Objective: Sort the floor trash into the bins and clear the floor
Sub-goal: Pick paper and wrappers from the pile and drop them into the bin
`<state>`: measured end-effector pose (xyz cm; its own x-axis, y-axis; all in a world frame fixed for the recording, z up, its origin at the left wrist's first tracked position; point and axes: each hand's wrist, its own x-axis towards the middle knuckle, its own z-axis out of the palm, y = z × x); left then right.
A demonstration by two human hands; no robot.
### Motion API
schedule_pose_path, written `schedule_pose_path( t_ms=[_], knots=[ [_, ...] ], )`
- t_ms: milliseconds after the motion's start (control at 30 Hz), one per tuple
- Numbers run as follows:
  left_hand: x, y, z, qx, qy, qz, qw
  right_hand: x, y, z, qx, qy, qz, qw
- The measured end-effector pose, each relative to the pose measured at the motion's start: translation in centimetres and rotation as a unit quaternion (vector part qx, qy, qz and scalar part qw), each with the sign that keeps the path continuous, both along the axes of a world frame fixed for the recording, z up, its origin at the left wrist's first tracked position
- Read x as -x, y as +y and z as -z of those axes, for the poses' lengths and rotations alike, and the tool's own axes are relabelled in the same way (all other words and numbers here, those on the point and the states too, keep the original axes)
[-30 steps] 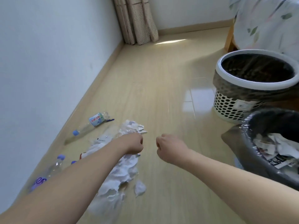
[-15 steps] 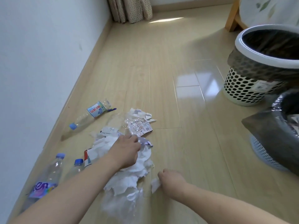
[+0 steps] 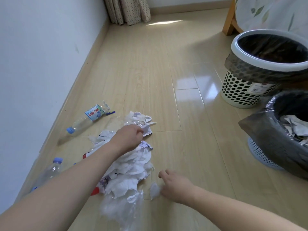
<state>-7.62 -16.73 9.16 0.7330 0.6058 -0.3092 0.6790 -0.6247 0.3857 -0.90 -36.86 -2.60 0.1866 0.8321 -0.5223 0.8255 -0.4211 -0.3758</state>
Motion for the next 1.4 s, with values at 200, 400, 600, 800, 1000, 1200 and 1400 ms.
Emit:
schedule_pose_path(
  t_ms=[200, 400, 600, 800, 1000, 1200, 1400],
  knots=[
    [2.9, -1.0, -3.1, 0.096, -0.151, -0.119, 0.977, 2.2, 0.2, 1.1, 0.017, -0.052, -0.128, 0.990],
    [2.9, -1.4, -4.3, 0.236, -0.137, -0.196, 0.942, -2.1, 3.6, -3.6, 0.084, -0.019, -0.092, 0.992],
    [-0.1, -2.0, -3.2, 0.093, 0.139, -0.064, 0.984, -9.9, 4.1, -11.7, 0.079, -0.035, -0.043, 0.995],
    [-7.5, -5.5, -5.0, 0.035, 0.087, -0.023, 0.995, -19.4, -0.5, -17.9, 0.070, 0.002, 0.115, 0.991],
    [-20.1, -15.3, -8.8, 0.280, -0.172, -0.034, 0.944, -28.7, -8.6, -20.6, 0.046, -0.046, 0.327, 0.943],
    [-29.7, -23.8, -7.8, 0.380, -0.202, -0.041, 0.902, -32.0, -14.7, -21.2, 0.105, -0.124, 0.392, 0.906],
    [-27.5, -19.7, -6.6, 0.308, -0.183, -0.064, 0.931, -32.7, -10.7, -21.0, 0.016, -0.223, 0.340, 0.914]
  ],
)
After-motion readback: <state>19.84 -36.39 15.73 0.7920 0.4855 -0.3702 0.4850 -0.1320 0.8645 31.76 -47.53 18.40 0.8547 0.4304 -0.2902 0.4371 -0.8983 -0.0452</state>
